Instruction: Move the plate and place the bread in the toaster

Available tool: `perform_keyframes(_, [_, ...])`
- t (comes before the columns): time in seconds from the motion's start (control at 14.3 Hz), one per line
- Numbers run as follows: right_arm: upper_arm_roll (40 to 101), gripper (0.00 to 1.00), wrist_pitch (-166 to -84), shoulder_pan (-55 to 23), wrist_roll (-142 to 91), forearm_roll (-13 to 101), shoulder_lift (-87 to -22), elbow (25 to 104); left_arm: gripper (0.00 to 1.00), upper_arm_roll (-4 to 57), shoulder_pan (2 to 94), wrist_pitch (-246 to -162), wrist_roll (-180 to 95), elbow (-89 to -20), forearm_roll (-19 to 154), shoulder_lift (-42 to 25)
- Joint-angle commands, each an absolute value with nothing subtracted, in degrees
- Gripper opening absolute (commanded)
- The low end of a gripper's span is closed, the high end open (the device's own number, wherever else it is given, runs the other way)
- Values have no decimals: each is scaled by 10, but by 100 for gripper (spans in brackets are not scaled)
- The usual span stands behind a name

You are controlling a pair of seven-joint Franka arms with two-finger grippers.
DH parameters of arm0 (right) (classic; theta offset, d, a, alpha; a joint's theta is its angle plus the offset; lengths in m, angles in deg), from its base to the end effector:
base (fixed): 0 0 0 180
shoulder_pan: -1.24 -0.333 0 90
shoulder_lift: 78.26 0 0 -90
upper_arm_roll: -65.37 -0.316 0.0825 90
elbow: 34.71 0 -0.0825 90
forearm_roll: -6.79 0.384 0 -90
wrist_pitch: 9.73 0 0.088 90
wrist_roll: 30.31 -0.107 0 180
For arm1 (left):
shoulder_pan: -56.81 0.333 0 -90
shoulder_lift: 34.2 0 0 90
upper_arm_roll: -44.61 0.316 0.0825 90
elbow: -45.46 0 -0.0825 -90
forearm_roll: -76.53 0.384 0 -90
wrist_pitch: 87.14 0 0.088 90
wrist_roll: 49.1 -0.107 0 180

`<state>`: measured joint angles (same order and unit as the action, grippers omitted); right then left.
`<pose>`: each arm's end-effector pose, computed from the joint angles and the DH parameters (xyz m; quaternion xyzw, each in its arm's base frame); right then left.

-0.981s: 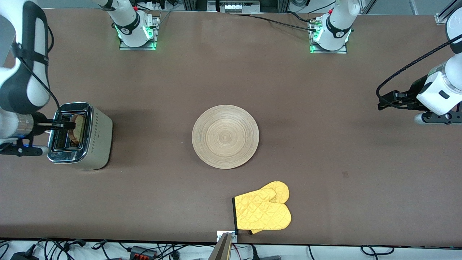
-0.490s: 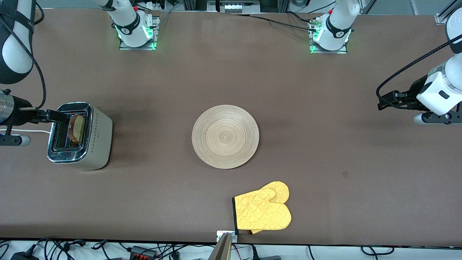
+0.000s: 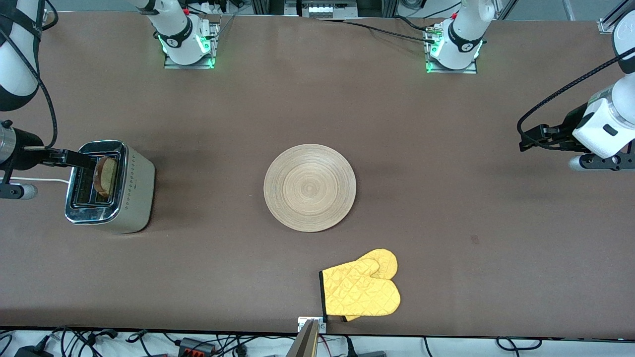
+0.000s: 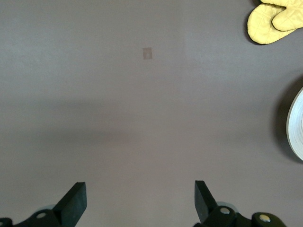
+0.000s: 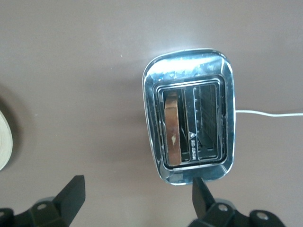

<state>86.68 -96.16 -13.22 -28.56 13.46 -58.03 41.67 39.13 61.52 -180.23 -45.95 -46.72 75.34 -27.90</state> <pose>0.6417 -0.0252 0.5298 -0.9962 0.0396 0.0774 0.0004 0.5861 -0.0074 0.5485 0.9985 0.0218 -0.0473 0.0140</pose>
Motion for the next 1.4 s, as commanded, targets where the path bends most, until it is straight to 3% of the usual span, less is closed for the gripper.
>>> perform_keyframes(0.0, [862, 100, -952, -138, -297, 126, -589, 412, 100, 389, 619, -1799, -469, -469, 743, -285])
perform_keyframes(0.14, [853, 100, -961, -121, -299, 130, -590, 413, 100, 390, 619, -1799, -469, -469, 743, -286])
perform_keyframes(0.49, [683, 100, -997, 41, -297, 86, -623, 412, 100, 389, 619, -1798, -468, -469, 743, -286])
perform_keyframes(0.7, [674, 100, -999, 43, -299, 73, -643, 430, 100, 389, 619, -1798, -468, -469, 743, -286])
perform_keyframes(1.05, [672, 100, -1077, 43, -297, 63, -760, 613, 100, 390, 619, -1797, -468, -469, 743, -286])
perform_keyframes(1.33, [672, 100, -1075, 43, -287, 63, -787, 635, 100, 390, 619, -1797, -468, -469, 743, -286])
